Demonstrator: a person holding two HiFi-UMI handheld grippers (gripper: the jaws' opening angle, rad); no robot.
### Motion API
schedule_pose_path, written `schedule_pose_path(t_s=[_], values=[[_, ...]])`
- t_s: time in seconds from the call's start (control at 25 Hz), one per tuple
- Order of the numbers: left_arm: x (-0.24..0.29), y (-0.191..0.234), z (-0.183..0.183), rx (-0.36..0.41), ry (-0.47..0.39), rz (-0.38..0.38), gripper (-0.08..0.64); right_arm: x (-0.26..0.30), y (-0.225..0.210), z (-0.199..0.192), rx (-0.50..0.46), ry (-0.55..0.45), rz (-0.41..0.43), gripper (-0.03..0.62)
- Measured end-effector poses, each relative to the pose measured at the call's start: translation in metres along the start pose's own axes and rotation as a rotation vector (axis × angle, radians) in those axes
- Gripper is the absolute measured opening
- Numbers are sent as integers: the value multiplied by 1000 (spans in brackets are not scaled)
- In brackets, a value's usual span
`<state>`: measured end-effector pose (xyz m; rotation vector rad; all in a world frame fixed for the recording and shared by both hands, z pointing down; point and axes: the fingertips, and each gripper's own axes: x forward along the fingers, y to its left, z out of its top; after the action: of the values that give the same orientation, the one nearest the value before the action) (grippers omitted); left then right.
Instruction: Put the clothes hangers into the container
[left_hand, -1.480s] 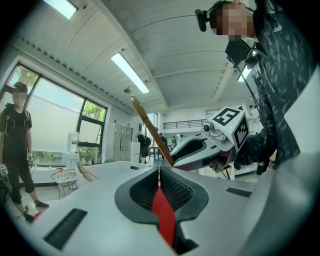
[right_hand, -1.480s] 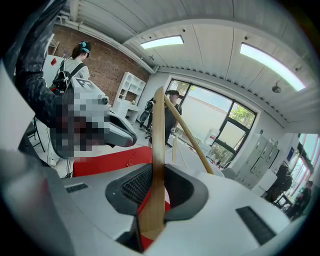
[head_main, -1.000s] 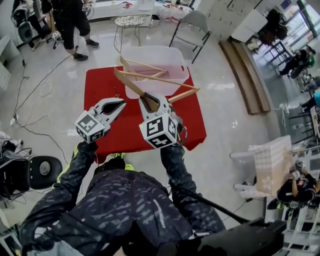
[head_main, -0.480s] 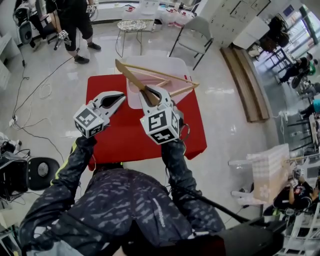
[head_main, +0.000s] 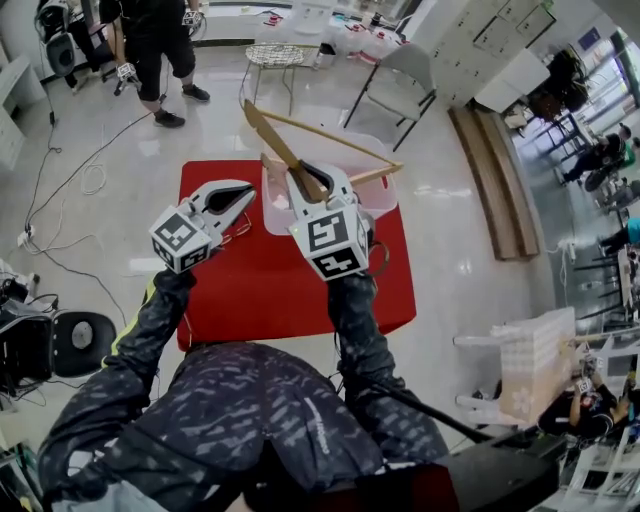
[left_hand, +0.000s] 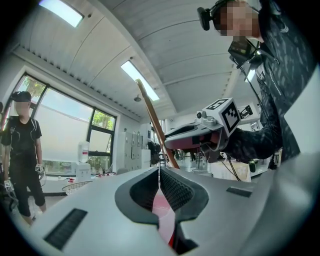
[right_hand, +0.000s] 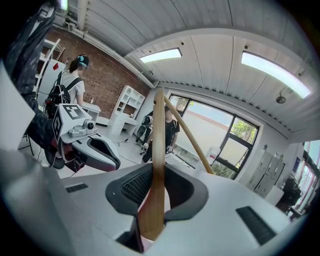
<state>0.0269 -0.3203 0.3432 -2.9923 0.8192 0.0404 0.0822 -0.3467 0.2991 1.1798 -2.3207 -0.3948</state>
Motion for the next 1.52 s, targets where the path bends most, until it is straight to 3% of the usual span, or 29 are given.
schedule_pose_path(t_s=[0.36, 0.76, 1.28, 1.52], values=[[10, 26, -24, -35, 31, -5, 14, 45, -35, -6, 55, 8, -12, 83], [27, 54, -56, -97, 54, -1, 12, 98, -48, -42, 110, 36, 21, 83], [19, 54, -93, -138, 91, 15, 12, 129, -38, -101, 167, 100, 56, 84], [12, 57, -95, -141, 99, 16, 12, 137, -29, -121, 133, 186, 51, 98]])
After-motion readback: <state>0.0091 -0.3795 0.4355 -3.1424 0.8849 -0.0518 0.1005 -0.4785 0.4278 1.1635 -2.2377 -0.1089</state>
